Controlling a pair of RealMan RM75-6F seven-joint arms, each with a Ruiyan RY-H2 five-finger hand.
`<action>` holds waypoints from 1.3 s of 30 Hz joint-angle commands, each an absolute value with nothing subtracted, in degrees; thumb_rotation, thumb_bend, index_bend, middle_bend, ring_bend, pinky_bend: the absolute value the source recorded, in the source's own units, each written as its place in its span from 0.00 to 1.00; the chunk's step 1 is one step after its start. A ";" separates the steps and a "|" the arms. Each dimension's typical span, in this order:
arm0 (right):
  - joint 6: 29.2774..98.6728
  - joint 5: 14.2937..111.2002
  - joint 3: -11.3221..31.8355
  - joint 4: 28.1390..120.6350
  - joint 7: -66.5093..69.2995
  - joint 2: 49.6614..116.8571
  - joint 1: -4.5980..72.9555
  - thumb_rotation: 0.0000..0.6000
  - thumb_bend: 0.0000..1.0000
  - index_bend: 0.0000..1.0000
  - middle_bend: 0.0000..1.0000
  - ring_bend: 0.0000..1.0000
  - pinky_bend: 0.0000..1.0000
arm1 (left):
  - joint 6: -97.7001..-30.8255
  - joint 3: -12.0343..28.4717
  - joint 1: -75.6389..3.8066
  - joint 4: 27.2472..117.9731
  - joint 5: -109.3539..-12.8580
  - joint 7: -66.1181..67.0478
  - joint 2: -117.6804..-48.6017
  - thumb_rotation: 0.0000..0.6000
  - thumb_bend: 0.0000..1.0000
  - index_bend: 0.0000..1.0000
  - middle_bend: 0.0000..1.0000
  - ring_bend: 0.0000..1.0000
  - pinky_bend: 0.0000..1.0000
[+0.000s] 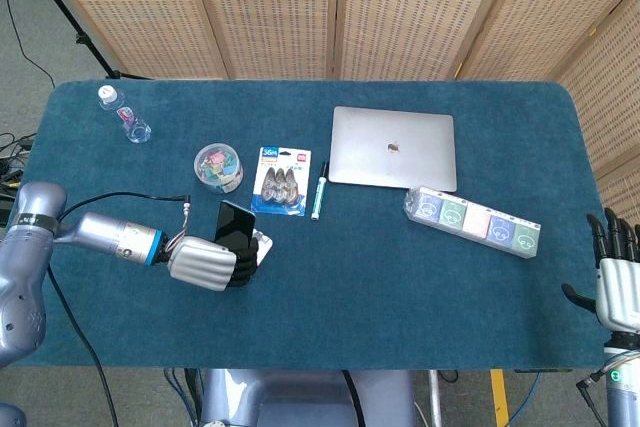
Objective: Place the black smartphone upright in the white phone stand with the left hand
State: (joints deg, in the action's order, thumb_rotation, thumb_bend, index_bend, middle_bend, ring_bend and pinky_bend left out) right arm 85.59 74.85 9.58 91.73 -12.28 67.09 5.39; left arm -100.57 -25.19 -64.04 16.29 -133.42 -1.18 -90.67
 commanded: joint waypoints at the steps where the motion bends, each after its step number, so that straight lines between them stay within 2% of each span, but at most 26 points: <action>1: 85.66 74.94 9.59 91.90 -12.29 67.05 5.39 1.00 0.00 0.00 0.00 0.00 0.00 | -99.56 -25.44 -64.95 17.69 -133.08 0.17 -90.40 1.00 0.20 0.52 0.38 0.38 0.37; 10: 85.37 75.24 9.36 92.17 -11.73 66.78 5.37 1.00 0.00 0.00 0.00 0.00 0.00 | -95.26 -26.46 -66.45 22.01 -132.81 5.01 -89.26 1.00 0.20 0.46 0.32 0.37 0.30; 20: 85.41 75.71 9.22 92.58 -10.84 66.27 5.24 1.00 0.00 0.00 0.00 0.00 0.00 | -90.69 -26.08 -65.57 26.77 -131.40 11.25 -88.68 1.00 0.21 0.39 0.22 0.29 0.16; 31: 85.24 75.86 9.08 92.85 -10.33 65.96 5.16 1.00 0.00 0.00 0.00 0.00 0.00 | -89.16 -25.38 -64.33 29.84 -130.48 14.35 -89.00 1.00 0.21 0.38 0.20 0.28 0.15; 39: 85.13 76.09 8.92 93.15 -9.76 65.66 5.07 1.00 0.00 0.00 0.00 0.00 0.00 | -87.03 -22.16 -61.22 32.37 -126.97 21.50 -89.38 1.00 0.21 0.37 0.19 0.28 0.15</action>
